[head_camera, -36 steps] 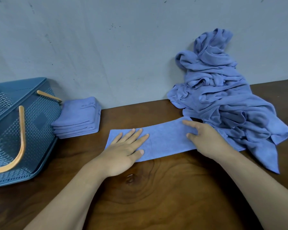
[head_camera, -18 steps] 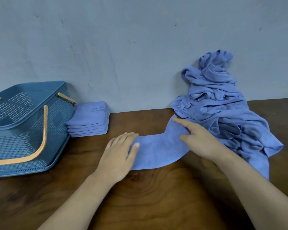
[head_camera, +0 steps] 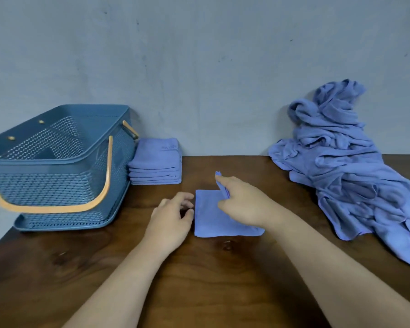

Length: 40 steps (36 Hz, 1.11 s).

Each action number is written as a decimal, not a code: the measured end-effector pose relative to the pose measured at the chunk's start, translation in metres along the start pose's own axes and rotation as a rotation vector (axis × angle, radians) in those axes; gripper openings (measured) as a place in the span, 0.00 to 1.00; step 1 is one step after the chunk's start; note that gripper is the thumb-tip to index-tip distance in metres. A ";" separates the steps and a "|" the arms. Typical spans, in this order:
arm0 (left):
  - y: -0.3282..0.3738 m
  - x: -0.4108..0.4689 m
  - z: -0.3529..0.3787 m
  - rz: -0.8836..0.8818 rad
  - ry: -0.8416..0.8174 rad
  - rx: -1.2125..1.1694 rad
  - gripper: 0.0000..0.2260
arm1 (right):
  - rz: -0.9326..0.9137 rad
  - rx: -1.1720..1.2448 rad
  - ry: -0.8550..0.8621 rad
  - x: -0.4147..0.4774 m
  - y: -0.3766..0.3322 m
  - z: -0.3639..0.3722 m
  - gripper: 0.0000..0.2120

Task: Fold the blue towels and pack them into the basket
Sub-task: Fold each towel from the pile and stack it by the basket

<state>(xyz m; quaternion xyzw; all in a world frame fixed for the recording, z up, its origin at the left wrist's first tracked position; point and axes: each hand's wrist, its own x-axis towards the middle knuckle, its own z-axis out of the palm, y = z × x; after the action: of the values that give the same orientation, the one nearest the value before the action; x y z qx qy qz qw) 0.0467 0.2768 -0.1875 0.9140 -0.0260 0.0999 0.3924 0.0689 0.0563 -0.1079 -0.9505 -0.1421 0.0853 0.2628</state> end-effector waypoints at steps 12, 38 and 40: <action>0.001 -0.002 0.001 0.052 -0.021 0.066 0.19 | 0.034 -0.015 -0.033 0.008 -0.012 0.038 0.38; 0.004 0.002 0.003 -0.038 -0.090 0.083 0.18 | -0.273 -0.034 0.130 0.012 0.043 0.003 0.16; 0.006 0.001 0.004 -0.039 -0.091 0.090 0.20 | -0.306 -0.105 0.066 0.013 0.051 0.010 0.17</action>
<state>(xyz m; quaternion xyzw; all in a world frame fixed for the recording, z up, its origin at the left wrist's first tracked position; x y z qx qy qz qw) 0.0475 0.2698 -0.1858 0.9346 -0.0217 0.0517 0.3513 0.0904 0.0235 -0.1442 -0.9325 -0.2808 0.0055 0.2272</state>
